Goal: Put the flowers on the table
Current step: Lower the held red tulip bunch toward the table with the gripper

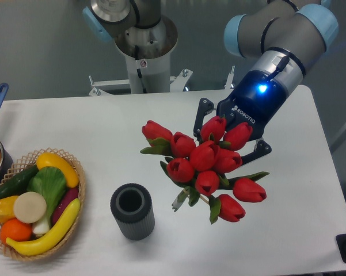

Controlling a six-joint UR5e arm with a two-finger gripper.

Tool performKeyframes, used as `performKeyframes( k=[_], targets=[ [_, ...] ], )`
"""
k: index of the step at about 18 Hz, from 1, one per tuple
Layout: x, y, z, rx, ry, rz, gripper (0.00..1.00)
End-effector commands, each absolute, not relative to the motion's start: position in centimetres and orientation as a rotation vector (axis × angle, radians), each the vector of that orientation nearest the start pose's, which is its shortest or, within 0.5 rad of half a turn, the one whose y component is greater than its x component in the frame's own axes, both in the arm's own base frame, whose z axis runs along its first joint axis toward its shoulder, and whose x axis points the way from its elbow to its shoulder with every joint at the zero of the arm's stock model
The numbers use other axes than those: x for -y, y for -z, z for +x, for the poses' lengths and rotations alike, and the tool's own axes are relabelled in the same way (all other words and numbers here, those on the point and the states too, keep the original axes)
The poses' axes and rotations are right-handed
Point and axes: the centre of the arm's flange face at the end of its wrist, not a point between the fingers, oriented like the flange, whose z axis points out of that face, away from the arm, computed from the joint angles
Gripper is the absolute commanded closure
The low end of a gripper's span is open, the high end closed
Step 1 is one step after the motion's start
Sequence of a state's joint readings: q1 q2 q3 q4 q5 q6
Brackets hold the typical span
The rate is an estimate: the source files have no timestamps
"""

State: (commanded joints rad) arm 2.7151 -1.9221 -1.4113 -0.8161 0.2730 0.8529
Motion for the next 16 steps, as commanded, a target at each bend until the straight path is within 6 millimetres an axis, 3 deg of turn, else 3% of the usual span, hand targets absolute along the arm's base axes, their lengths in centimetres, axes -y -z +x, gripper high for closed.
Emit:
performKeyframes(
  k=[16],
  targets=[
    [-45.9, -51.7, -48.7, -0.146, 0.243, -1.81, 0.63]
  ],
)
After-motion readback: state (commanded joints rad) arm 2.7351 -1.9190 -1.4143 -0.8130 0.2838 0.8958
